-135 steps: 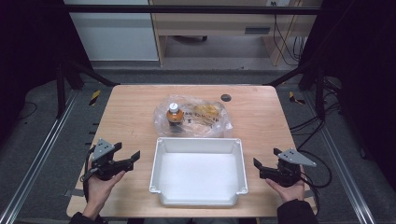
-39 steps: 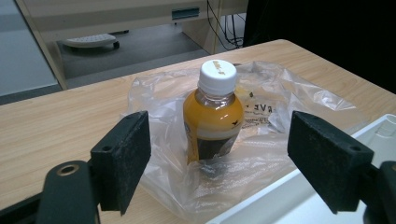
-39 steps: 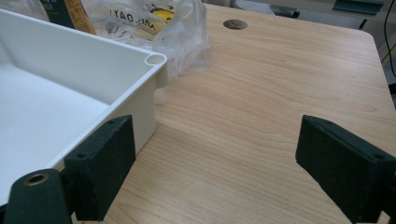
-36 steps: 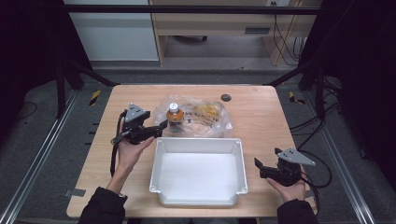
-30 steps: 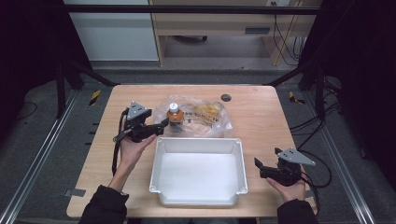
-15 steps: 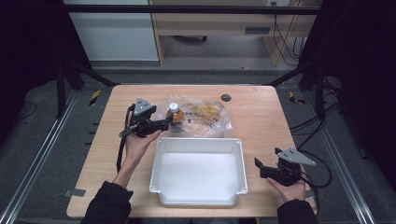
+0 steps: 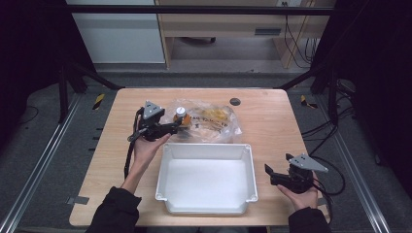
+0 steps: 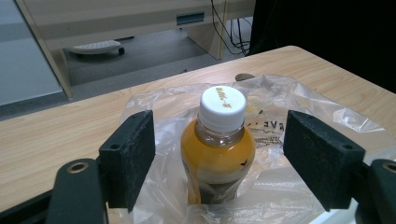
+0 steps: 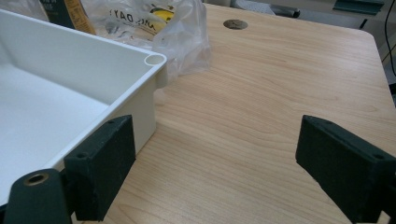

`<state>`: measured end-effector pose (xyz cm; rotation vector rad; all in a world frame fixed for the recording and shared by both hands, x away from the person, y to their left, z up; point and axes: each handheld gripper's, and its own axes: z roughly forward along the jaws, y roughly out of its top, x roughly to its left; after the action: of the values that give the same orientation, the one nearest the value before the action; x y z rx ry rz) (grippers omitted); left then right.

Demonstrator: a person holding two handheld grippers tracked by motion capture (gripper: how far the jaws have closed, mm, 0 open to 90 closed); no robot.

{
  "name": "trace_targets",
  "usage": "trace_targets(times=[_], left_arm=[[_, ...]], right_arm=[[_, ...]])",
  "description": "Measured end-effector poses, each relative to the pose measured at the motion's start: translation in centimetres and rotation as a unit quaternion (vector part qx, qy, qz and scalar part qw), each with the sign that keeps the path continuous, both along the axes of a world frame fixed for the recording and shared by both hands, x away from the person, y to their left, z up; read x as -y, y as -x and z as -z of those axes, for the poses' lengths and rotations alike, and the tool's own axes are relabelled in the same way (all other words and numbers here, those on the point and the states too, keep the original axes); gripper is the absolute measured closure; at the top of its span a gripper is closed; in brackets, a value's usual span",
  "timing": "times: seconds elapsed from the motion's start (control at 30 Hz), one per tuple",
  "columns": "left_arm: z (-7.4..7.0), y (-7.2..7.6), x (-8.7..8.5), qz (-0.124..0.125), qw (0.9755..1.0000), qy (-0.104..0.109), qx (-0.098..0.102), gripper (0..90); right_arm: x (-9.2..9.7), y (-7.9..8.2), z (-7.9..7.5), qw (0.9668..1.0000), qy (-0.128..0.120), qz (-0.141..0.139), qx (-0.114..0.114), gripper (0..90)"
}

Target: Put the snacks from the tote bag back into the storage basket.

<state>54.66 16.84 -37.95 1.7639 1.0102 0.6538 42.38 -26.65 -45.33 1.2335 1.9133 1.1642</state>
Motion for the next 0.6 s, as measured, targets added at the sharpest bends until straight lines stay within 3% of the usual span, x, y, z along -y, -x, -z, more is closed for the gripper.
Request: trace_targets(times=[0.6], left_arm=[[0.4,-1.5,1.3,-0.005,0.9997,-0.023,-0.006,26.6]], right_arm=[[0.0,0.0,0.0,1.0,-0.003,0.0,-0.001,12.3]])
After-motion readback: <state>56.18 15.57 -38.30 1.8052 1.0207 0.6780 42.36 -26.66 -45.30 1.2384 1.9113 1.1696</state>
